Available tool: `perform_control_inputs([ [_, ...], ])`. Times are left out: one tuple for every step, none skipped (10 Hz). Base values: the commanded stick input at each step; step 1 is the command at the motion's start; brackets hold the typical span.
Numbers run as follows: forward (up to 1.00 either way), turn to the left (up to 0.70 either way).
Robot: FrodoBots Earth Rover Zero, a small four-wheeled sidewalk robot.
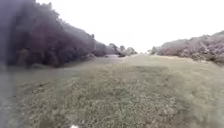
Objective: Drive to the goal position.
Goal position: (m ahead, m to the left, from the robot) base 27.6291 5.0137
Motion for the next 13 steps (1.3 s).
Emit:
perform_control_inputs([
  [0.85,0.00],
  [0.85,0.00],
  [0.85,0.00],
  [0.85,0.00],
  [0.85,0.00],
  [0.85,0.00],
  [0.85,0.00],
  [0.85,-0.03],
  [0.85,-0.10],
  [0.85,-0.27],
  [0.85,-0.26],
  [0.85,-0.12],
  [0.85,-0.04],
])
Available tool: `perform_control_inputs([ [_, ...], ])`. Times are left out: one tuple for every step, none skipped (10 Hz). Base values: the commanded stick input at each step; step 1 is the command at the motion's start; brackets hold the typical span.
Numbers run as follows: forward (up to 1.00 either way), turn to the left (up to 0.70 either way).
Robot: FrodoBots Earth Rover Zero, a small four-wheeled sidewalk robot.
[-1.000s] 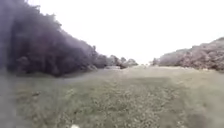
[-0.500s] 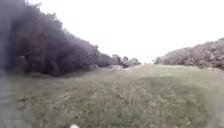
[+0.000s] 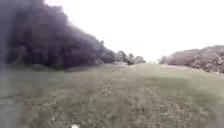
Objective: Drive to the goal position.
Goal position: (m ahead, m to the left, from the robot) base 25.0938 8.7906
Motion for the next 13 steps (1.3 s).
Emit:
perform_control_inputs([
  [0.85,0.00],
  [0.85,0.00],
  [0.85,0.00],
  [0.85,0.00],
  [0.85,0.00],
  [0.85,0.00],
  [0.85,0.00],
  [0.85,0.00],
  [0.85,0.00],
  [0.85,-0.06],
  [0.85,-0.18],
  [0.85,-0.34],
  [0.85,-0.34],
])
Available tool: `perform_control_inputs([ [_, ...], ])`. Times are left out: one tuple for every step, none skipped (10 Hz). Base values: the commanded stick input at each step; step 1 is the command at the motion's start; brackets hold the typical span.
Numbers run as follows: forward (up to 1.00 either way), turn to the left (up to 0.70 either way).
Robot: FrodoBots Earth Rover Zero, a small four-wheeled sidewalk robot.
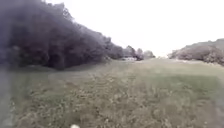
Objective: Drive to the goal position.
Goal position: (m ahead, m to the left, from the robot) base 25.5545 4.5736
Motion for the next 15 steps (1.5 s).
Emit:
perform_control_inputs([
  [0.85,-0.34],
  [0.85,-0.34],
  [0.85,-0.34],
  [0.85,-0.34],
  [0.85,-0.34],
  [0.85,0.00],
  [0.85,0.00],
  [0.85,0.00],
  [0.85,0.00],
  [0.85,0.00],
  [0.85,0.00],
  [0.85,0.00],
  [0.85,0.00],
  [0.85,0.00],
  [0.85,0.00],
])
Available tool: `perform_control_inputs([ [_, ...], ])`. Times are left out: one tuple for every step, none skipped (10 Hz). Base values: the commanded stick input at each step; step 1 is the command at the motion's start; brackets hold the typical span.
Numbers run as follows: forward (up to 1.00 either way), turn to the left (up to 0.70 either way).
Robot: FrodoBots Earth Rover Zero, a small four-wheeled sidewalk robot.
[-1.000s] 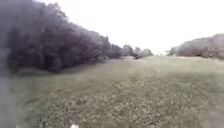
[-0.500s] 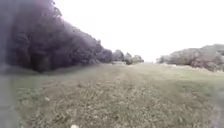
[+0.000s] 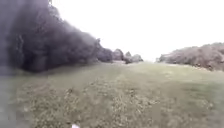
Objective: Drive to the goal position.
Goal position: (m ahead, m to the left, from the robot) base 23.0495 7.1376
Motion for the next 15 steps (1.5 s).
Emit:
perform_control_inputs([
  [0.85,0.00],
  [0.85,0.00],
  [0.85,0.00],
  [0.85,-0.06],
  [0.85,-0.17],
  [0.85,-0.33],
  [0.85,-0.34],
  [0.85,-0.34],
  [0.85,-0.34],
  [0.85,-0.25],
  [0.85,0.00],
  [0.85,0.00],
  [0.85,0.00],
  [0.85,0.00],
  [0.85,0.00],
])
